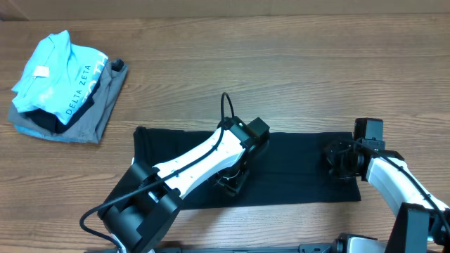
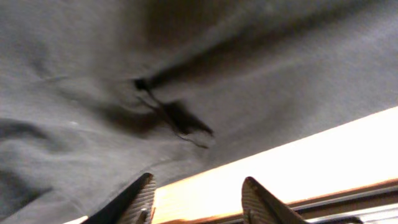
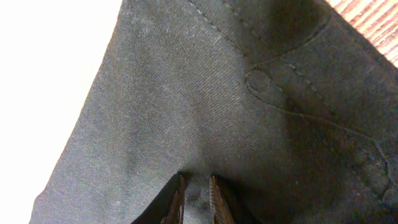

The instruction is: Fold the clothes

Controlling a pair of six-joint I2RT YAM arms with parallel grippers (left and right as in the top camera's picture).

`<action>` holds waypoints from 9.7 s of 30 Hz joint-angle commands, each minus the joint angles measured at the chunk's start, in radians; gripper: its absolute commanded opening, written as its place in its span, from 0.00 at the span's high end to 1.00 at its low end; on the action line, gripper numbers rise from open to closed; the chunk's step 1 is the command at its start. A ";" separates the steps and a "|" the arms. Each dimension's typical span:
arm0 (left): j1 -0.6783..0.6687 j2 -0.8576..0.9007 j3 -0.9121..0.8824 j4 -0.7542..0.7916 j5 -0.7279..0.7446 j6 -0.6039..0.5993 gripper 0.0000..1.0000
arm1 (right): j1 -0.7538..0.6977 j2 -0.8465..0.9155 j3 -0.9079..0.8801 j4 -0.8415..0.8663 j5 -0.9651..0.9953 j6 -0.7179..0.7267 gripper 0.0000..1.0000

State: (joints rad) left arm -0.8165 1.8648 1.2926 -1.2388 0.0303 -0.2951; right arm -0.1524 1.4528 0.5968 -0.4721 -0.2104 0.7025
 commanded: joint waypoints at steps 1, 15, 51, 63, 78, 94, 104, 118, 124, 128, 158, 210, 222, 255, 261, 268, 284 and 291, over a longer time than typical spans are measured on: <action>0.000 0.011 -0.042 0.033 -0.063 -0.067 0.48 | 0.000 0.031 -0.042 -0.030 0.054 -0.003 0.81; 0.000 0.011 -0.164 0.185 -0.037 -0.088 0.87 | 0.000 0.031 -0.042 -0.031 0.053 -0.003 0.81; 0.034 0.003 0.008 -0.011 -0.055 -0.137 0.44 | 0.000 0.031 -0.042 -0.030 0.054 -0.003 0.81; 0.413 -0.021 0.008 -0.051 -0.100 -0.203 0.38 | 0.000 0.030 -0.042 -0.030 0.053 -0.027 0.81; 0.952 -0.021 0.002 0.077 0.192 0.002 0.36 | 0.000 0.030 -0.042 -0.034 0.052 -0.029 0.79; 0.956 -0.021 -0.064 0.249 0.123 0.004 0.64 | 0.000 0.030 -0.042 -0.034 0.052 -0.029 0.78; 0.970 -0.021 -0.224 0.419 0.173 0.000 0.96 | 0.000 0.030 -0.042 -0.036 0.053 -0.029 0.78; 1.194 -0.027 -0.185 0.394 0.201 0.101 0.59 | 0.000 0.030 -0.042 -0.050 0.053 -0.029 0.78; 1.233 -0.027 -0.172 0.378 0.213 0.141 0.58 | 0.000 0.030 -0.042 -0.057 0.053 -0.029 0.78; 1.235 -0.029 -0.149 0.377 0.367 0.209 0.57 | 0.000 0.030 -0.042 -0.058 0.053 -0.029 0.77; 1.025 -0.013 -0.072 0.475 0.248 0.343 0.46 | 0.000 0.030 -0.042 -0.079 0.053 -0.029 0.76; 1.183 -0.022 0.019 0.296 0.228 0.324 0.67 | 0.000 0.030 -0.042 -0.084 0.052 -0.029 0.76; 1.084 -0.051 0.015 0.229 0.370 0.378 0.73 | 0.000 -0.049 0.170 -0.277 0.000 -0.200 0.71; 0.902 -0.051 -0.388 0.803 0.249 0.173 0.80 | 0.000 0.426 0.222 0.056 0.018 0.034 0.96; 0.903 -0.051 -0.319 0.870 0.226 0.126 0.64 | 0.000 0.470 0.245 0.330 -0.058 0.054 0.96; 0.903 -0.051 -0.047 0.558 0.291 0.178 0.52 | -0.041 0.360 0.364 0.219 -0.381 -0.204 0.76; 0.686 -0.051 -0.132 0.301 0.211 0.214 0.73 | -0.051 0.129 0.419 -0.241 -0.385 -0.288 0.74; 0.656 -0.051 -0.315 0.456 -0.005 0.101 0.81 | -0.051 0.129 0.419 -0.320 -0.214 -0.288 0.74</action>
State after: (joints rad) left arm -0.1638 1.8076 1.0332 -0.8013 0.1715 -0.1326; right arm -0.2024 1.5845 1.0016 -0.7879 -0.5106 0.4232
